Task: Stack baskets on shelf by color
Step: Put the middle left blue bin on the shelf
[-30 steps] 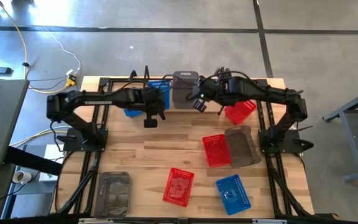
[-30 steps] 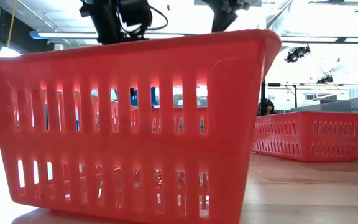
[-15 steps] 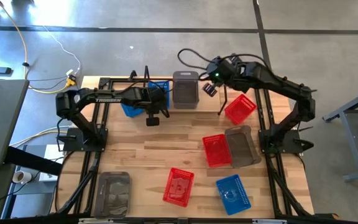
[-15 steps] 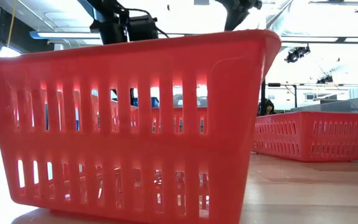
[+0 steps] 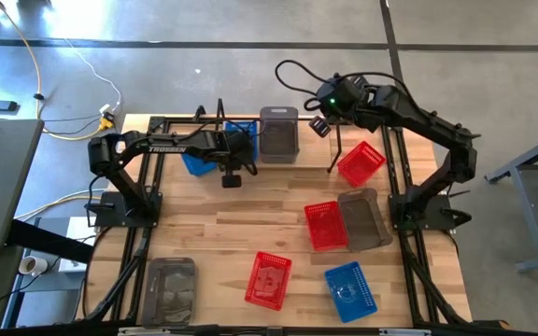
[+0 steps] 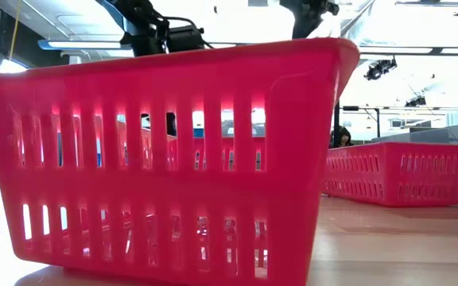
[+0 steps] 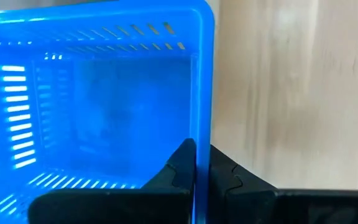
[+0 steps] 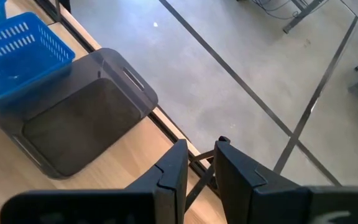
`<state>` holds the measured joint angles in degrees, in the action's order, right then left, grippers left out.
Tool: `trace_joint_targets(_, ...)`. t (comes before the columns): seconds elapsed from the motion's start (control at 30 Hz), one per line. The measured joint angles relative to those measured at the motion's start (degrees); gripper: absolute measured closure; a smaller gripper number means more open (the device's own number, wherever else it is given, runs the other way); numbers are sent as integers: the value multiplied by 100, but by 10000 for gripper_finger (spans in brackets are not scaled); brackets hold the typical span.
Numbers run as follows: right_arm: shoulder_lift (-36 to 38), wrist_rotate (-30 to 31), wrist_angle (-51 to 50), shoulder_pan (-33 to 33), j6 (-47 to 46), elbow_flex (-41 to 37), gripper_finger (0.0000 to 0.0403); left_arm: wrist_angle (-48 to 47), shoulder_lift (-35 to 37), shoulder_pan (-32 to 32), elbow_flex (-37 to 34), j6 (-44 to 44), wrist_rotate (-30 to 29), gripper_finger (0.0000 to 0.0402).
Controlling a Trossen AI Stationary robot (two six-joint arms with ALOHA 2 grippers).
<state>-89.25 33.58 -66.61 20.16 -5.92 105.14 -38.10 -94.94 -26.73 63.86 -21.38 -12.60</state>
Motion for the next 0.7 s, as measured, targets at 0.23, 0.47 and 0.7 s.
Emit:
trace_joint_targets(0.23, 0, 0, 0, 13, 103, 0, 336, 15, 0, -68, 0, -24, -60, 401)
trace_joint_targets(0.47, 0, 0, 0, 13, 104, 0, 336, 32, 2, -69, 0, -270, 40, 370)
trace_joint_targets(0.7, 0, 0, 0, 13, 106, 0, 336, 36, 4, -69, 0, -280, 37, 337)
